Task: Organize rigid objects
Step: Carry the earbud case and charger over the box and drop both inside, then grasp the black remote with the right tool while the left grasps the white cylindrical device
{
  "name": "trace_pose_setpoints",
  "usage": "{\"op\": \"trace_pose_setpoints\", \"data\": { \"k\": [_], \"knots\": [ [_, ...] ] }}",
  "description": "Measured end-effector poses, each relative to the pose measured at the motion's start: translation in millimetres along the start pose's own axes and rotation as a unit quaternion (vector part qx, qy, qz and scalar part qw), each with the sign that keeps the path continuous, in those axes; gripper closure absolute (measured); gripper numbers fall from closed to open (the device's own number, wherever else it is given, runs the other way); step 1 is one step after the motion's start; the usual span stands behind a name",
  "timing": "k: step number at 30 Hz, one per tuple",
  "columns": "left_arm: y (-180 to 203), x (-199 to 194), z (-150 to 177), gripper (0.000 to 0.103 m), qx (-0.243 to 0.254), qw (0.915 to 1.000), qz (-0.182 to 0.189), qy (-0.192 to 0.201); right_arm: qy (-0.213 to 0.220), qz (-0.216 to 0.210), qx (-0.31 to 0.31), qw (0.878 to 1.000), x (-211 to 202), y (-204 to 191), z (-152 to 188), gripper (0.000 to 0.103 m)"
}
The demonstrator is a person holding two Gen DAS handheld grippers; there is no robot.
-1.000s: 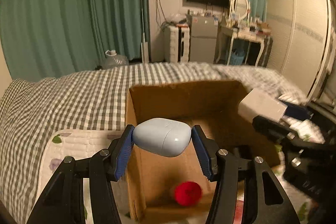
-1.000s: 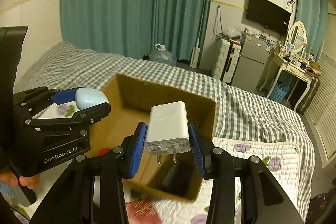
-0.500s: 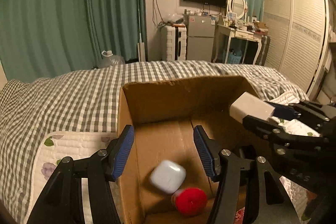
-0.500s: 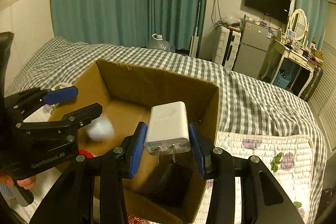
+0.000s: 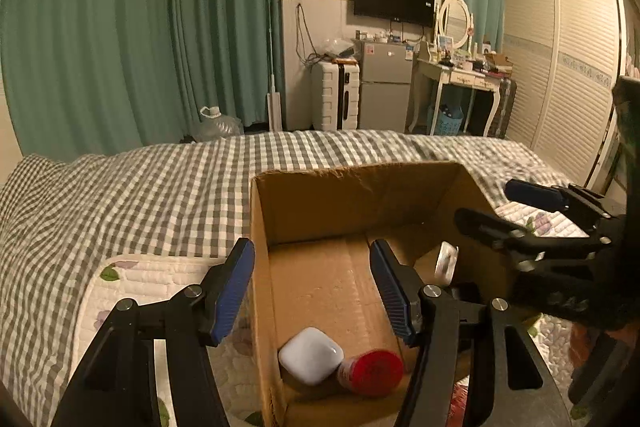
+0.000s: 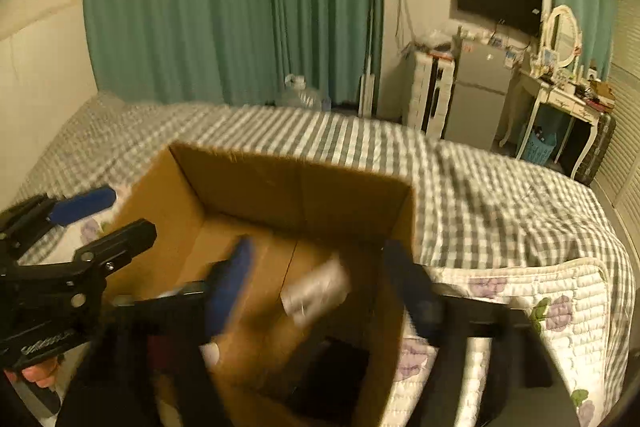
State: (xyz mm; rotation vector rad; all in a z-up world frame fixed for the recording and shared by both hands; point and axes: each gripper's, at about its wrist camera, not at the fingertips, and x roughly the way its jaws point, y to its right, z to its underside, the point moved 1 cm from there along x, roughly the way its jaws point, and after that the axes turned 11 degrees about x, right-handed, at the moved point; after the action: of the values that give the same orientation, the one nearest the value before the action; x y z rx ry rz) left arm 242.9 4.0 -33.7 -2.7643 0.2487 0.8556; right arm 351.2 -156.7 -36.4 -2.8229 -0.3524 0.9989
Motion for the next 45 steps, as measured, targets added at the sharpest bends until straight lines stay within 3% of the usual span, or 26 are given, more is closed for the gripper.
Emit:
{"op": "trace_pose_setpoints", "data": {
  "k": [7,14,21,25,30,32,40,45],
  "knots": [
    [7.4,-45.8,10.8,0.040,-0.011,0.9999,-0.002,0.001,0.030,-0.006,-0.005,1.000,-61.0,2.1,10.8,0.025],
    [15.5,-66.9,54.2,0.040,-0.029,0.9989,-0.009,-0.037,-0.002,-0.019,-0.031,0.999,-95.5,-0.6,66.2,0.025],
    [13.4,-73.5,118.6,0.040,-0.056,0.9928,-0.017,-0.105,-0.085,-0.032,-0.050,0.995,-87.8,-8.8,130.6,0.025],
    [18.9,-78.6,142.1,0.040,-0.058,0.9901,-0.011,-0.127,-0.130,-0.040,-0.109,0.985,-74.7,-37.2,166.7,0.026],
    [24.5,-76.4,148.9,0.040,-0.038,0.9901,-0.013,-0.135,-0.179,-0.042,-0.179,0.967,-50.2,-68.1,201.0,0.044],
    [20.7,-74.7,150.4,0.040,-0.047,0.9897,-0.008,-0.135,-0.195,-0.038,-0.193,0.961,-40.1,-72.5,210.7,0.046],
    [14.2,-71.7,151.0,0.040,-0.059,0.9883,-0.018,-0.140,-0.192,-0.025,-0.231,0.954,-18.7,-82.9,224.1,0.042],
    [10.6,-71.9,151.6,0.040,-0.063,0.9881,-0.027,-0.138,-0.182,-0.032,-0.185,0.965,-24.5,-71.8,206.2,0.064]
  ]
}}
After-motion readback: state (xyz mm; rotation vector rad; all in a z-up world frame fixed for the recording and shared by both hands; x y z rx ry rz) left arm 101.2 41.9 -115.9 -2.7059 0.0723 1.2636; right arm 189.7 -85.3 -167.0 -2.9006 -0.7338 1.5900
